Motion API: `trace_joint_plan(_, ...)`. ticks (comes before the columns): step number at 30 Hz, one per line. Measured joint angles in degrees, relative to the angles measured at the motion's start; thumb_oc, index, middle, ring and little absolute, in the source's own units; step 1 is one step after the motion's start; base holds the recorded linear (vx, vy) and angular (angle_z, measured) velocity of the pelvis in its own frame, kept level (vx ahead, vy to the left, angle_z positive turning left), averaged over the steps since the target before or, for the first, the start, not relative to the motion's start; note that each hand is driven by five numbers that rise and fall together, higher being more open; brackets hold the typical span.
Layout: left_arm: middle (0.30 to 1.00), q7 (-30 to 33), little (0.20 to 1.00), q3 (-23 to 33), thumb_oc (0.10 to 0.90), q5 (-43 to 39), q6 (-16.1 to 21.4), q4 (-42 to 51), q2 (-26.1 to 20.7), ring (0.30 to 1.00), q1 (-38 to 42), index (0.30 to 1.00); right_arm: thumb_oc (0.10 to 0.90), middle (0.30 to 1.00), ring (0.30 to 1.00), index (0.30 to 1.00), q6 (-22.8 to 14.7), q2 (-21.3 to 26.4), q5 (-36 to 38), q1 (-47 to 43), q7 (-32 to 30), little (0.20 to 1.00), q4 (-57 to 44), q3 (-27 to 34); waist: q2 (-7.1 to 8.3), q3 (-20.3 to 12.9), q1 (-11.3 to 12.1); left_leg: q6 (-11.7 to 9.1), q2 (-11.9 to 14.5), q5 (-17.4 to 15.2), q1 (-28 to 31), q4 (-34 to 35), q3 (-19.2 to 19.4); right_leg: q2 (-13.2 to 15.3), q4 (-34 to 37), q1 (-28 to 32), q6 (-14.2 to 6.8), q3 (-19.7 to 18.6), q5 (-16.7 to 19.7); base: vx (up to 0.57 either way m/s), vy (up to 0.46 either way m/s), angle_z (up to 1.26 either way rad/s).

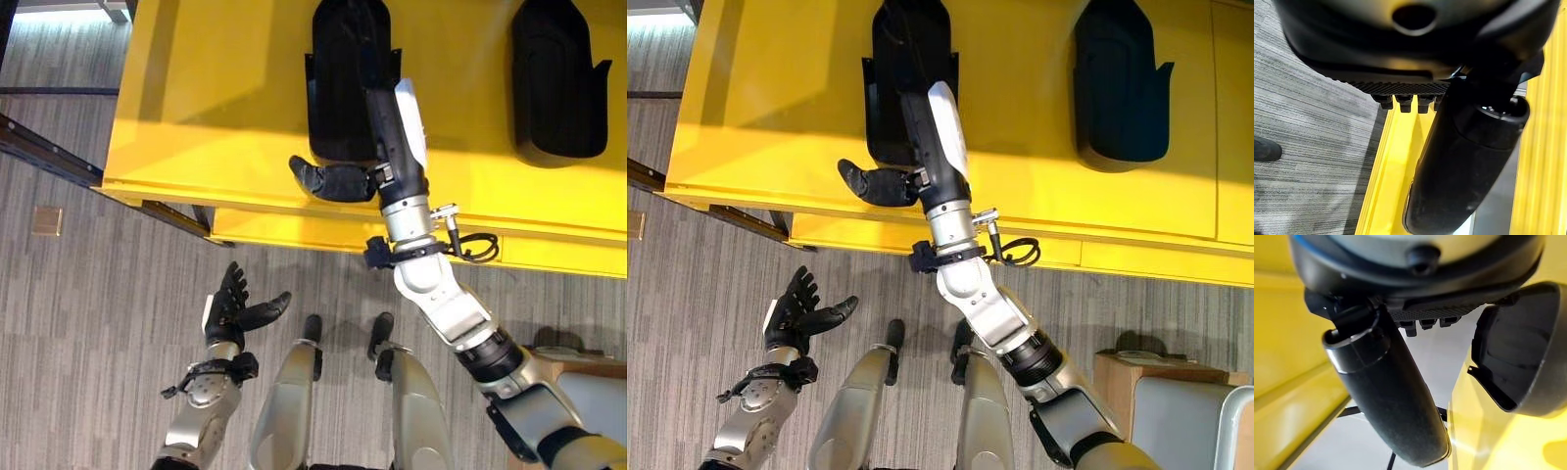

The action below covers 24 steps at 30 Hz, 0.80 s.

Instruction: Move parts from the plastic box to the shelf.

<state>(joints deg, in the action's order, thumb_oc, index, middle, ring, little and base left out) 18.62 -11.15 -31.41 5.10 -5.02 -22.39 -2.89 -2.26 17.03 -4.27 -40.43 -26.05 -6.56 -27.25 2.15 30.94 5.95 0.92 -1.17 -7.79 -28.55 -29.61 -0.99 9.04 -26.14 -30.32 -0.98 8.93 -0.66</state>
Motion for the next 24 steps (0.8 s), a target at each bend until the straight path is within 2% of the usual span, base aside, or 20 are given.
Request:
trace_joint_plan(5,1.000,-0.2,1.000,0.1,0.900,0.0,0.0,-1.5,0.0,1.000,-0.1,1.000,0.900,1.000,1.000,1.000,-1.1,1.6,-0.1,0.1,-0.1,1.000,-0.7,0.0,0.08,0.0,-0.8,0.0,0.0,0.1,2.6,1.3,0.2,-0.1,1.0,2.3,-0.1,-0.1,0.1,0.00,-0.002,-0.01)
trace_joint_plan(11,1.000,-0.8,1.000,0.3,0.900,0.1,-0.1,-2.0,0.1,1.000,-0.4,1.000,0.900,1.000,1.000,1.000,-1.9,6.7,-0.8,6.3,2.8,1.000,-5.5,1.6,0.26,-0.1,-1.7,0.1,0.1,0.9,4.3,3.6,0.7,-0.2,3.0,3.6,-0.2,-0.4,0.9,0.00,-0.010,-0.04)
trace_joint_plan(12,1.000,-1.4,1.000,0.4,0.900,0.1,-0.1,-2.3,0.1,1.000,-0.3,1.000,0.900,1.000,1.000,1.000,-1.8,8.4,-1.6,8.6,3.5,1.000,-6.2,1.7,0.36,-0.1,-1.5,0.0,0.1,1.4,5.2,4.9,0.7,-0.4,4.3,4.6,-0.2,-0.4,1.4,0.00,-0.024,-0.04)
trace_joint_plan(14,1.000,-1.7,1.000,0.7,0.900,0.1,-0.1,-2.4,0.2,1.000,-0.3,1.000,0.900,1.000,1.000,1.000,-1.8,10.5,-4.4,10.6,5.0,1.000,-6.3,2.3,0.39,-0.2,-2.7,0.0,0.1,2.0,6.2,6.4,0.7,-0.6,5.8,5.4,-0.3,-0.3,1.9,0.01,-0.011,-0.02)
trace_joint_plan(18,1.000,-2.9,1.000,0.7,0.900,0.2,-0.1,-4.0,0.2,1.000,-0.1,1.000,0.900,1.000,1.000,1.000,-2.1,14.9,-9.6,13.5,7.1,1.000,-6.3,3.5,0.40,-0.2,-3.0,-0.2,0.2,3.3,9.0,10.1,0.8,-0.9,9.0,8.0,-0.2,-0.1,3.2,0.02,-0.011,-0.02)
trace_joint_plan(24,1.000,-3.8,1.000,0.9,0.900,0.3,-0.1,-3.8,0.6,1.000,-0.5,1.000,0.900,1.000,1.000,1.000,-3.6,16.6,-12.7,19.9,8.9,1.000,-6.4,6.8,0.81,-0.5,-4.1,-0.3,0.4,5.1,13.2,15.1,1.2,-1.7,14.5,12.1,-0.5,-0.2,5.2,0.04,-0.004,-0.05)
